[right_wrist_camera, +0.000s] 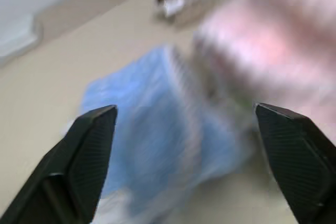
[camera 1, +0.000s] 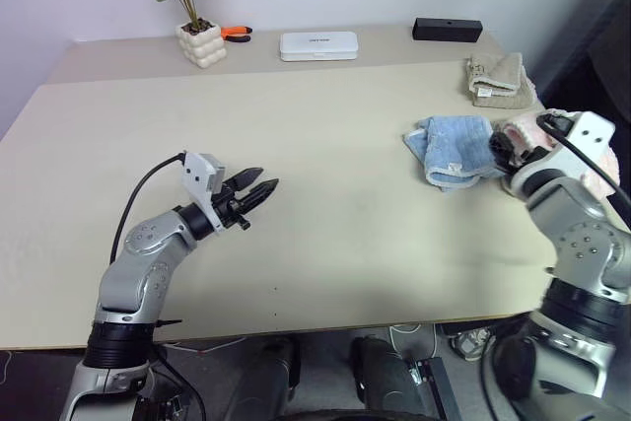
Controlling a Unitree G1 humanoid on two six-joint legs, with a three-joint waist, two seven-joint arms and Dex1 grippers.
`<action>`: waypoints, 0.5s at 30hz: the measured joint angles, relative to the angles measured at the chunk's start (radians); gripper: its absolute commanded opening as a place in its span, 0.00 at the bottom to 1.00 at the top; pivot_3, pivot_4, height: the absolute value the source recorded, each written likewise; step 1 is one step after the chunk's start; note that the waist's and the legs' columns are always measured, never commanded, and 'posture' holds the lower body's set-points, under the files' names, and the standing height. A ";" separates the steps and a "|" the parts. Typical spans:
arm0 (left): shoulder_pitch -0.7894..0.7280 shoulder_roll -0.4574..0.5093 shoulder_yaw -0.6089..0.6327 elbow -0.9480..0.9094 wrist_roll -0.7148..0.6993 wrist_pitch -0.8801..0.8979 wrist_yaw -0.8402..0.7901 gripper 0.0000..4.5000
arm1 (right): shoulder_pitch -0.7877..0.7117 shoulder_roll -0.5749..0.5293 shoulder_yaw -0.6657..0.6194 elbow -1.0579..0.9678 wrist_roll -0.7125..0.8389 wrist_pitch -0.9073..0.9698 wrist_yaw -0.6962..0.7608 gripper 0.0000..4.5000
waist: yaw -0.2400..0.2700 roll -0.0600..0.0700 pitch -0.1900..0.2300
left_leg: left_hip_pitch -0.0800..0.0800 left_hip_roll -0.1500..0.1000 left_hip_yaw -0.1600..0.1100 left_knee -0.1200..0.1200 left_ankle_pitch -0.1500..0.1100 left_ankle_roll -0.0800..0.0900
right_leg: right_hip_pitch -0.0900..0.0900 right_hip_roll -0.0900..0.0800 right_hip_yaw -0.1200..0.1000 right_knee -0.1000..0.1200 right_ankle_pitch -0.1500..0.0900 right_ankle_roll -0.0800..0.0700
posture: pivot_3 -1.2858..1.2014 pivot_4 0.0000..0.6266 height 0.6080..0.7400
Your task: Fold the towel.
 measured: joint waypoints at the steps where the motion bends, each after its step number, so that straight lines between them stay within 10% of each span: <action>1: 0.000 0.008 0.017 0.019 0.017 -0.020 0.014 0.45 | 0.005 -0.047 0.036 0.000 -0.024 -0.031 0.056 0.97 | 0.000 0.000 0.000 | 0.000 0.000 0.000 0.000 0.000 0.000 | 0.000 0.000 0.000 0.000 0.000 0.000 | 0.52 0.24 1.00; 15: 0.175 0.087 0.127 -0.079 0.054 -0.058 0.054 0.45 | 0.025 -0.224 0.503 0.058 -0.196 -0.474 0.797 0.97 | 0.018 -0.002 0.001 | -0.003 0.000 -0.001 0.004 -0.002 0.002 | 0.001 -0.002 -0.001 -0.002 -0.001 0.001 | 0.52 0.24 1.00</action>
